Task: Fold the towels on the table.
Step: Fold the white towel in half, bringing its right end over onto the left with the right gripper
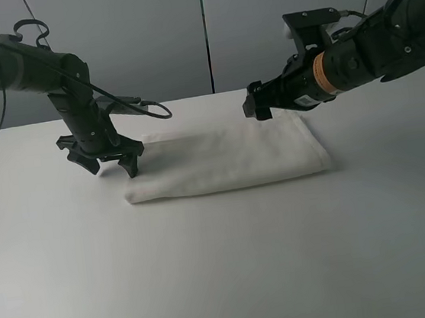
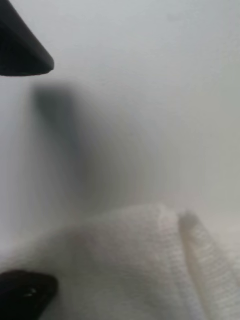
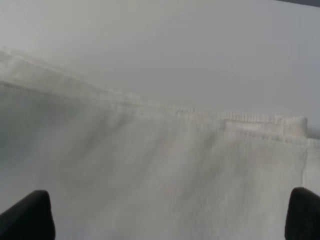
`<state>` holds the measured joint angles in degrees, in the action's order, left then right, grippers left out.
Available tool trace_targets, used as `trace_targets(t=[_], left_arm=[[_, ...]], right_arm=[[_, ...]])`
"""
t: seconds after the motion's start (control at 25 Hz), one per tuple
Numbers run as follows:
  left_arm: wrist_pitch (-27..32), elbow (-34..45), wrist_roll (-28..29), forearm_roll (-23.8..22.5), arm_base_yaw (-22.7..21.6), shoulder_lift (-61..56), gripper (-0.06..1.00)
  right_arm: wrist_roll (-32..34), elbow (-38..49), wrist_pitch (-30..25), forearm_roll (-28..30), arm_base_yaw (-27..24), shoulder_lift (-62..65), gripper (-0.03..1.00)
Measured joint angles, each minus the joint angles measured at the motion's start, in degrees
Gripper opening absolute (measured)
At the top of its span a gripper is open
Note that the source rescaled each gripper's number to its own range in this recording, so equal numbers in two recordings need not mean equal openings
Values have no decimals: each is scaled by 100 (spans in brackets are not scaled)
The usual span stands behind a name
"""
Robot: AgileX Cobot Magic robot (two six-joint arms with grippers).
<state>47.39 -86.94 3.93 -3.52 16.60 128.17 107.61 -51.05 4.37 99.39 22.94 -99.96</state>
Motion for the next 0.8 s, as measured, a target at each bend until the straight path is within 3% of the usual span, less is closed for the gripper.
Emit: trace_targets(t=[0.28,0.48,0.68,0.8], left_arm=[[11,0,-82,0,0,0,100],[11,0,-110,0,0,0,100],[11,0,-110,0,0,0,100],[23,-8,-120,0,0,0,100]], right_arm=[[-348,-253,-114,0,0,126,98],[-2565,-574,-293,11,0,238,98],[-3495,-574,-1366,26,0,203,98],[-4498,-561,-1591,26,0,144,98]])
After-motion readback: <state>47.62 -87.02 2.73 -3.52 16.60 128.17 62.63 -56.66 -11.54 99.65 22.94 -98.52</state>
